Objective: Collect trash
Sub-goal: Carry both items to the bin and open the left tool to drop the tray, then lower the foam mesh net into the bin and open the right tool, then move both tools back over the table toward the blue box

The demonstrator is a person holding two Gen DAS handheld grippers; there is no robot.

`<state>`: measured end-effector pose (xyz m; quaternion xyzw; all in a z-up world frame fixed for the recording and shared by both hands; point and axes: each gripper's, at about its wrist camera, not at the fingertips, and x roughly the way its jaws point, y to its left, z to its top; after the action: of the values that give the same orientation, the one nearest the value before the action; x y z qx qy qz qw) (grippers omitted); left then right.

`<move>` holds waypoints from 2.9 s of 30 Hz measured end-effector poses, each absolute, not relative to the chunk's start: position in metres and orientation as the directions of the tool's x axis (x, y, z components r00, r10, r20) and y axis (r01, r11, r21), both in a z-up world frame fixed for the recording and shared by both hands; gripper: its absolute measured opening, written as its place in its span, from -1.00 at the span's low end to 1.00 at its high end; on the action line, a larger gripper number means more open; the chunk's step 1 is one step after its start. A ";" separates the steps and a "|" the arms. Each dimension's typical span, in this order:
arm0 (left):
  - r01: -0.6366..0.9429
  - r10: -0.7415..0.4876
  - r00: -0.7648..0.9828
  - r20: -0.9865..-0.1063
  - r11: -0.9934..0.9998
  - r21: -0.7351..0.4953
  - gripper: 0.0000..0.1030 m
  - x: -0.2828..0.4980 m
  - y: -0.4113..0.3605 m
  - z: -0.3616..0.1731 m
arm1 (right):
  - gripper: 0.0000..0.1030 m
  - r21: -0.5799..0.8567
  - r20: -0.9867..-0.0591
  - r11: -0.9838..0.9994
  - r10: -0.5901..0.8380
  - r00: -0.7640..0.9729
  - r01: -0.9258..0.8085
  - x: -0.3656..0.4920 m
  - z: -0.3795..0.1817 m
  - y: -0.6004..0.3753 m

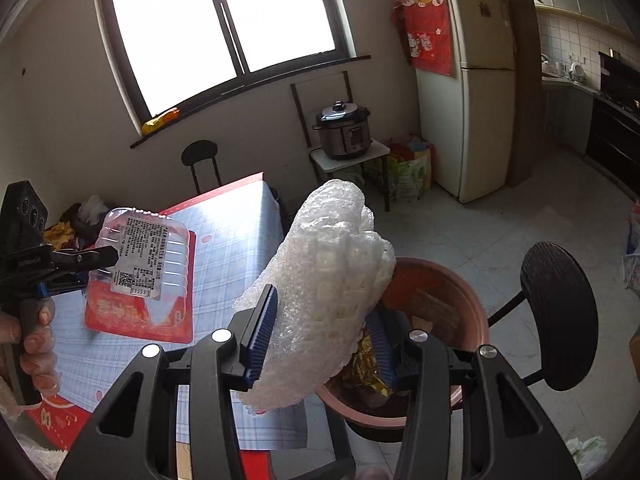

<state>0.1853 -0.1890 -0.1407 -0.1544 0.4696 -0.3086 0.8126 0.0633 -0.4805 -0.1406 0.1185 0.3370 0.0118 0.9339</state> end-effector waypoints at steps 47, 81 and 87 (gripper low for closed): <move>0.283 -0.501 0.625 -0.599 0.860 -0.424 0.86 0.194 -0.205 -0.109 | -0.06 0.173 -0.759 0.976 0.048 0.650 0.129 0.105 -0.190 -0.516; -0.181 -0.012 0.772 -0.636 0.954 -0.238 0.89 0.095 0.047 -0.112 | 0.89 0.201 -0.735 0.979 0.166 0.658 -0.022 0.167 -0.165 -0.410; -0.295 0.064 0.729 -0.682 0.928 -0.228 0.89 0.086 0.104 -0.140 | 0.89 0.260 -0.740 0.964 0.235 0.631 -0.054 0.182 -0.168 -0.364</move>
<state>0.0862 0.1040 -0.1400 -0.1628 0.3549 0.0980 0.9154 0.1818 -0.3638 -0.1677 0.1070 0.4222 0.0805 0.8966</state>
